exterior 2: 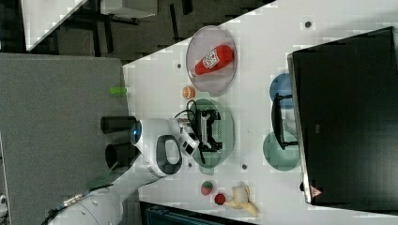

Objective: Drag strainer left to right.

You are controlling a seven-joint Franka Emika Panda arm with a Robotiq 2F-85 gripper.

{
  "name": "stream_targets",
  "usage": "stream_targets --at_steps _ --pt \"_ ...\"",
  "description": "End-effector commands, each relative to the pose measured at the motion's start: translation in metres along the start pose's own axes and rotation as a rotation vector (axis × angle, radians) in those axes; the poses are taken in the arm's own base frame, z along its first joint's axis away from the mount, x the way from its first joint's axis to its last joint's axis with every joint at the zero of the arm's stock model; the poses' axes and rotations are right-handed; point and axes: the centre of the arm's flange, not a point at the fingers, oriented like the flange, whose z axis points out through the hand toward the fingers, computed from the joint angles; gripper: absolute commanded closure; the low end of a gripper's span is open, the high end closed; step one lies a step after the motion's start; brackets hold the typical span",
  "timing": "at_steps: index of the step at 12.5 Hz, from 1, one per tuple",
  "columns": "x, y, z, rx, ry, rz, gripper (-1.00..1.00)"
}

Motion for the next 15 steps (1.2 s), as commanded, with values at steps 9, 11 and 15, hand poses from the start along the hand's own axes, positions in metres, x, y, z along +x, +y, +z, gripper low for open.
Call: stream_targets --at_steps 9,11,15 --pt "0.114 0.005 0.010 -0.019 0.044 0.015 -1.00" --pt "0.125 0.006 0.011 -0.020 0.050 0.016 -1.00" --pt "0.118 -0.003 -0.020 0.034 0.046 -0.163 -1.00"
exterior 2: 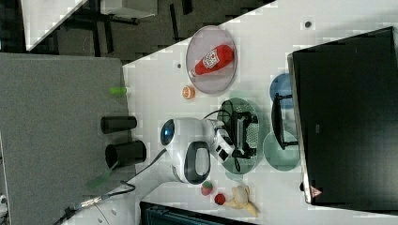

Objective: Drag strainer left to right.

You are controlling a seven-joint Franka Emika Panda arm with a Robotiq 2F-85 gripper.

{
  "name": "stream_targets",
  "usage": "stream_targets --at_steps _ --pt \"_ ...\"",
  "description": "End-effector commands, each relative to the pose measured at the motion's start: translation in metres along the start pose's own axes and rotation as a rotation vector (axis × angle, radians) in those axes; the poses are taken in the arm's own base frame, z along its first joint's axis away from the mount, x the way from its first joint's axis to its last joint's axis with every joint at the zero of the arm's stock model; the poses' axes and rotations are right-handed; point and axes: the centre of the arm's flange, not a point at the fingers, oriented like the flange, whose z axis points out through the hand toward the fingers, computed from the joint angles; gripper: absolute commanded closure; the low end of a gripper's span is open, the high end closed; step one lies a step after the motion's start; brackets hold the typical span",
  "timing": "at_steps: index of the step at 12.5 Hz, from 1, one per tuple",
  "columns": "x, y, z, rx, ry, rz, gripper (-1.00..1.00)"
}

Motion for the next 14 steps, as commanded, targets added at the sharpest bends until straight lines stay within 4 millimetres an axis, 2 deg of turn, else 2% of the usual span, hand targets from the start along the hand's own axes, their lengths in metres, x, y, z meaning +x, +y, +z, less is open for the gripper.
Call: stream_targets --at_steps 1,3,5,10,12,14 --pt "-0.007 -0.020 -0.068 0.112 0.006 -0.285 -1.00" --pt "-0.010 -0.021 -0.120 0.156 0.016 -0.445 -1.00" --pt "-0.012 -0.014 -0.181 0.167 0.023 -0.530 -1.00" --pt "-0.007 0.028 -0.333 0.137 -0.055 -0.594 -1.00" --pt "-0.002 0.042 -0.382 0.140 -0.046 -0.759 -1.00" --pt "0.004 0.052 -0.417 0.138 -0.042 -0.842 -1.00"
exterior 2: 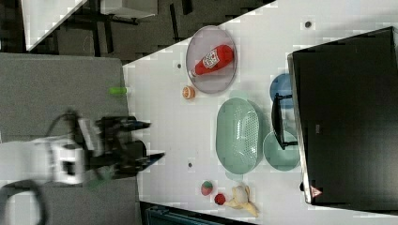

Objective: Drag strainer left to right.

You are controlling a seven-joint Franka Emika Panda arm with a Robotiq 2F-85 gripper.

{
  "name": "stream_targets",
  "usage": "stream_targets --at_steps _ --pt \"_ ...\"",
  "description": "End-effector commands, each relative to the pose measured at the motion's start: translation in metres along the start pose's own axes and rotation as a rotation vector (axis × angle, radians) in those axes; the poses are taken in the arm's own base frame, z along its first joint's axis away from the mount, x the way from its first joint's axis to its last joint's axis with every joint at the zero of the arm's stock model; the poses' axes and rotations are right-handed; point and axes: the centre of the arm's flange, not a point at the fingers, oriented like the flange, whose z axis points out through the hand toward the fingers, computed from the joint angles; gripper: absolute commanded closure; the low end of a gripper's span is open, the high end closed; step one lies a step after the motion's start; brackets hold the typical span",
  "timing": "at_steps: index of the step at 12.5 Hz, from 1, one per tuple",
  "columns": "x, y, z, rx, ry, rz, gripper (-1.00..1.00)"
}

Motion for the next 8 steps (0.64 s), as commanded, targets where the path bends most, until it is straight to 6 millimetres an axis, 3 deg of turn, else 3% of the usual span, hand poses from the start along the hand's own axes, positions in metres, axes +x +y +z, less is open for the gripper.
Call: stream_targets --at_steps 1,4,8 --pt "-0.013 -0.004 -0.006 -0.027 -0.063 -0.203 -1.00" --pt "-0.015 0.002 -0.033 -0.043 -0.078 -0.200 -1.00" --pt "-0.013 0.005 -0.042 -0.024 -0.062 -0.195 -1.00"
